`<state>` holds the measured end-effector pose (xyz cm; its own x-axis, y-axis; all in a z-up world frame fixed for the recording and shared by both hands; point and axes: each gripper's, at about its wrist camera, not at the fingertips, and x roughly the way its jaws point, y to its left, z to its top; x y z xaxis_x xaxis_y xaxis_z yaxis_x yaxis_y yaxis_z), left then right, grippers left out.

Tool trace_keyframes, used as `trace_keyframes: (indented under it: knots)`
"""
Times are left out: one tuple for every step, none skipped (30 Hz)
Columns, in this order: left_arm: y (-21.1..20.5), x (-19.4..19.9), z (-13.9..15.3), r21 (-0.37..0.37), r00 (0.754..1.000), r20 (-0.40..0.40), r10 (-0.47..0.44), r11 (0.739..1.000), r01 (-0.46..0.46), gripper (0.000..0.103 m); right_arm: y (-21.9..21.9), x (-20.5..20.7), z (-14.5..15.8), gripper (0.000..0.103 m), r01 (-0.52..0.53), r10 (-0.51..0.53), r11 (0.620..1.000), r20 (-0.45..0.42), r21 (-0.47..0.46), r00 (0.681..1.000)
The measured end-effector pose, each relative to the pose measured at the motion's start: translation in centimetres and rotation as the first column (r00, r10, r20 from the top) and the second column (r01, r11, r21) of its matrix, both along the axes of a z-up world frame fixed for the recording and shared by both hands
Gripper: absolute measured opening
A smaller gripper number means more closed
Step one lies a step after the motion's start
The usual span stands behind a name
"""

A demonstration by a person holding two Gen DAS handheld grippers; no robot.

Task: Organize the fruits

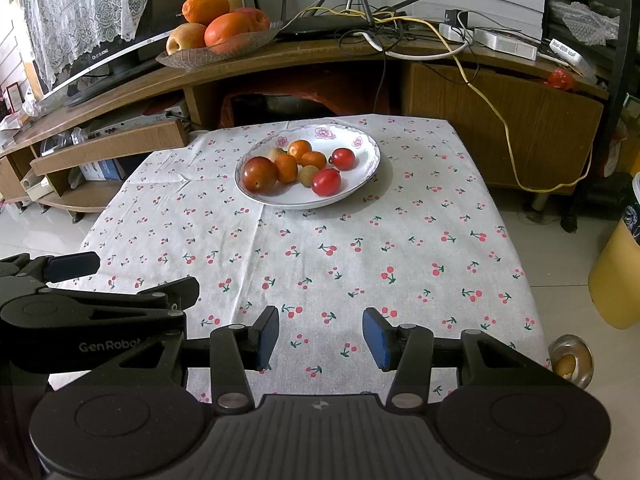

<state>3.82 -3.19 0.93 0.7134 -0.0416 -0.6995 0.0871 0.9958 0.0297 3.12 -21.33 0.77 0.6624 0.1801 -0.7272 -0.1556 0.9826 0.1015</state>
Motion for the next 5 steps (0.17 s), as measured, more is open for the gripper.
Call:
trace_keyframes:
  knots:
    - [0.0,0.0,-0.01,0.001,1.0,0.0,0.0,1.0,0.0,0.103,0.0,0.0,0.0,0.047,0.0,0.0,1.0,0.0,0.0,1.0]
    - [0.0,0.0,0.01,0.001,1.0,0.001,0.0,1.0,0.0,0.103,-0.03,0.01,0.0,0.047,0.0,0.0,1.0,0.0,0.0,1.0]
    - [0.0,0.0,0.01,0.002,1.0,0.002,0.0,1.0,0.0,0.103,0.01,0.0,0.0,0.047,0.0,0.0,1.0,0.001,-0.001,1.0]
    - [0.01,0.0,0.0,0.003,1.0,0.002,-0.001,1.0,0.001,0.103,0.01,-0.01,0.0,0.047,0.001,-0.001,1.0,0.0,0.0,1.0]
    - [0.01,-0.01,-0.02,0.003,1.0,0.002,0.0,1.0,0.0,0.103,0.02,-0.01,0.0,0.047,0.001,-0.001,1.0,0.0,0.0,1.0]
